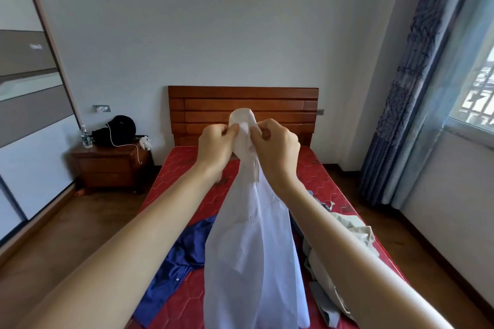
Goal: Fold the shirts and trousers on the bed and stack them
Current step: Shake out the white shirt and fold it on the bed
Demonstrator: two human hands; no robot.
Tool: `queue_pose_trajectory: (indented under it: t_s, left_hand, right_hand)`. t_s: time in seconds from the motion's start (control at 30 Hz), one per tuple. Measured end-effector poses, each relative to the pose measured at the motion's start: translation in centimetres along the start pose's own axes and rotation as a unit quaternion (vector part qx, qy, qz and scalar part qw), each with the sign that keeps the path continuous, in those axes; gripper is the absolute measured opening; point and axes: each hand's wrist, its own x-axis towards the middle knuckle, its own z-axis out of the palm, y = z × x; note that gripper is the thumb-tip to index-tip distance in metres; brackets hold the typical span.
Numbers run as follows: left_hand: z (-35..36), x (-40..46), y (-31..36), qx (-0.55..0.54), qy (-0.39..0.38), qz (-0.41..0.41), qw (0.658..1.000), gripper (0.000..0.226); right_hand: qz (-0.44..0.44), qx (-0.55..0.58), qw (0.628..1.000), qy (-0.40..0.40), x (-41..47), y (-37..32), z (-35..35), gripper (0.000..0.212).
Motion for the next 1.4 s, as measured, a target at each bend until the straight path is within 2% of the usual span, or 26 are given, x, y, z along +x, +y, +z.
queue_pose_trajectory:
  t_s: [0.17,0.3,0.37,0.43,0.5,0.53,0.6,0.67,0.73,0.77,0.83,0.87,0.97,1.03,1.1,1.2,1.3,1.4]
  left_hand:
    - [-0.4,-0.4,0.1,-0.032,-0.002,0.014,0.999,0.034]
    - [-1.0,-0.6,0.1,-0.099,-0.036,0.002,0.994,0.054]
    - [-1.1,-0.5,0.0,-0.108,-0.024,-0.013,0.994,0.06]
    - [-1.0,-0.1,-0.5,-0.123,0.005,-0.032,0.992,0.043]
    - [-1.2,0.6,-1.2,-0.123,0.004,-0.036,0.992,0.019]
    - [-1.5,1.0,-1.5,-0.114,-0.015,-0.028,0.993,0.013]
    - [-2.2,1.5,-1.9,-0.089,-0.079,-0.004,0.993,0.014]
    - [-3.0,1.7,-1.8,-0.058,-0.144,0.027,0.988,0.017]
    - [-3.5,1.6,-1.4,-0.022,-0.201,0.056,0.978,0.013]
    - [-3.6,1.5,-1.2,-0.008,-0.225,0.067,0.972,0.014]
    - [-3.6,1.3,-0.8,0.007,-0.246,0.088,0.965,0.02]
    - [-3.6,1.2,-0.7,0.01,-0.244,0.097,0.965,0.024]
    - [-3.7,1.1,-1.0,0.023,-0.22,0.115,0.969,0.034]
    - [-3.6,0.9,-1.4,0.036,-0.2,0.115,0.972,0.033]
    - [-3.3,0.5,-1.7,0.049,-0.16,0.122,0.978,0.033]
    - [-3.4,-0.3,-2.4,0.05,-0.086,0.152,0.983,0.048]
    - [-3.9,-1.3,-3.9,0.087,-0.08,0.171,0.978,0.04]
    - [-4.0,-1.8,-5.2,0.101,-0.071,0.151,0.981,0.025]
  right_hand:
    - [-0.088,0.046,0.995,-0.003,-1.3,-0.5,0.1,0.015]
    - [-0.096,0.1,0.986,-0.094,-1.9,-0.2,0.0,0.029]
    - [-0.114,0.093,0.978,-0.148,-1.8,-0.1,-0.2,0.042]
    - [-0.144,0.046,0.968,-0.201,-1.5,0.1,-0.3,0.057]
    - [-0.157,0.024,0.956,-0.246,-1.2,0.6,-0.6,0.059]
    - [-0.154,0.034,0.956,-0.248,-0.9,0.8,-0.8,0.054]
    - [-0.134,0.083,0.971,-0.182,0.3,1.4,-1.5,0.039]
    - [-0.1,0.128,0.976,-0.142,1.8,1.7,-2.3,0.041]
    - [-0.082,0.139,0.963,-0.218,3.4,1.7,-2.8,0.055]
    - [-0.077,0.148,0.947,-0.275,4.0,1.6,-3.0,0.054]
    - [-0.065,0.179,0.915,-0.355,4.8,1.5,-3.1,0.04]
    - [-0.063,0.192,0.909,-0.366,5.0,1.4,-3.2,0.034]
    - [-0.066,0.193,0.917,-0.344,5.2,1.3,-2.7,0.027]
    - [-0.06,0.187,0.927,-0.318,4.8,1.2,-2.2,0.025]
    - [-0.037,0.188,0.941,-0.279,4.3,1.4,-1.6,0.018]
    - [-0.002,0.221,0.947,-0.233,3.9,1.9,-1.3,0.009]
    - [0.021,0.247,0.943,-0.22,4.1,2.3,-1.7,0.011]
    - [0.022,0.262,0.937,-0.228,4.3,2.3,-2.1,0.011]
